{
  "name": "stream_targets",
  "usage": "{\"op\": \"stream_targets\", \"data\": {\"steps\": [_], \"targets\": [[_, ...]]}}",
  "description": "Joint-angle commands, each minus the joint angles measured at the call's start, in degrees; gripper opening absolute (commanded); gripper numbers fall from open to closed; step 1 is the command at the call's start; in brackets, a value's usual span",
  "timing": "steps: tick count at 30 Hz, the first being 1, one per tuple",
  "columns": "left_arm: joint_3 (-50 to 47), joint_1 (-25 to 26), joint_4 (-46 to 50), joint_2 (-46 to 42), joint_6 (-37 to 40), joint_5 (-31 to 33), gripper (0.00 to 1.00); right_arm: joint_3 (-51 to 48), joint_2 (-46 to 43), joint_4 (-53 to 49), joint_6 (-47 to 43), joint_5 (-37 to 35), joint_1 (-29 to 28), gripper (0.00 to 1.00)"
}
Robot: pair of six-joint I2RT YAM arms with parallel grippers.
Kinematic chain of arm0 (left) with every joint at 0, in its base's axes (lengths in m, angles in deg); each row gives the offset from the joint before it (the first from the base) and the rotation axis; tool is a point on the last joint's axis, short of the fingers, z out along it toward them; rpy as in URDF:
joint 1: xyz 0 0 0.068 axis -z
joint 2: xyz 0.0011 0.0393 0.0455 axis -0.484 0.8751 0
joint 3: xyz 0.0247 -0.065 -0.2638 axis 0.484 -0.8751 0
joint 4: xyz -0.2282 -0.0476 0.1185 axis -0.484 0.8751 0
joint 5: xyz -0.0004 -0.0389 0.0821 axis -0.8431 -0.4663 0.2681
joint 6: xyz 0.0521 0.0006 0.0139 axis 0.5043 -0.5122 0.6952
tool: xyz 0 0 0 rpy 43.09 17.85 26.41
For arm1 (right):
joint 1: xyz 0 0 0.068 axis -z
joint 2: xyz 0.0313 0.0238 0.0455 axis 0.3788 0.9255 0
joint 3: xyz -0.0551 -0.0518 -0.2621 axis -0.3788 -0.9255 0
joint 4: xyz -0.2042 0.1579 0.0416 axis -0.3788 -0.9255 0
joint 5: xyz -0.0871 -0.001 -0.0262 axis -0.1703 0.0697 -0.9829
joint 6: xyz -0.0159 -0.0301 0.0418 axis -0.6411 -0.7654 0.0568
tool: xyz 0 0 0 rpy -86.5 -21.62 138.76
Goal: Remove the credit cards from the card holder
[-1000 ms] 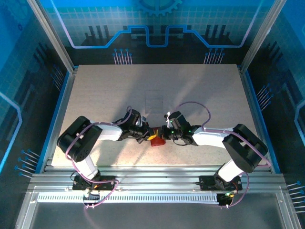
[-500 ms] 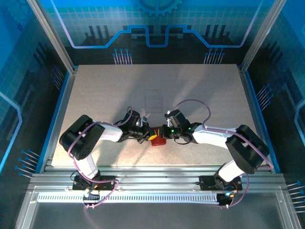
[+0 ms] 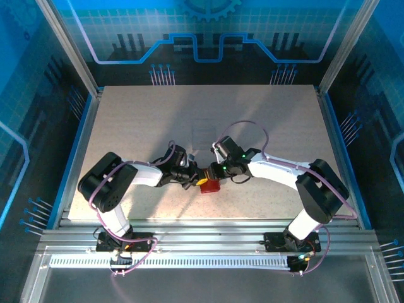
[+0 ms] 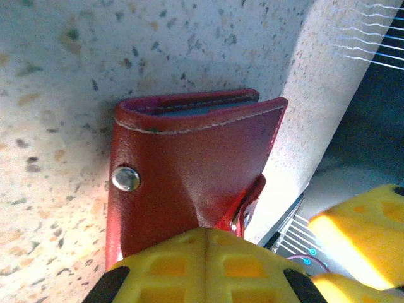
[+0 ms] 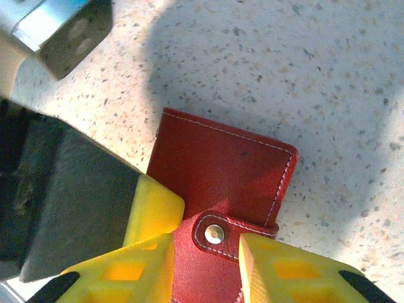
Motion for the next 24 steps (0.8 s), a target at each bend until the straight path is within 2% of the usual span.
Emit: {"op": "stream_targets", "data": {"steps": [1, 6, 9, 12, 18, 24], "targets": [[1.5, -1.3, 6.1, -1.7, 2.1, 1.8, 0.04, 2.0, -0.3, -5.3, -16.2, 2.4, -0.1, 0.33], [3.7, -2.9, 9.9, -3.0, 4.1, 2.1, 0.08, 1.9, 1.2, -8.0, -36.0, 4.6, -0.1, 0.32], [4.5, -3.8, 10.0, -2.5, 4.2, 1.7, 0.09, 3.2, 2.8, -11.7, -45.5, 9.4, 1.0, 0.32], [5.2, -4.2, 9.6, -1.7, 4.1, 1.0, 0.09, 5.6, 5.0, -14.4, -53.5, 9.5, 1.4, 0.32], [4.6, -4.8, 9.0, -1.9, 3.7, 0.5, 0.09, 10.8, 9.3, -21.0, -66.8, 7.8, 1.5, 0.34], [2.6, -6.7, 8.2, -3.8, 3.4, 0.0, 0.09, 18.4, 13.9, -28.3, -72.5, 8.2, 2.2, 0.41]]}}
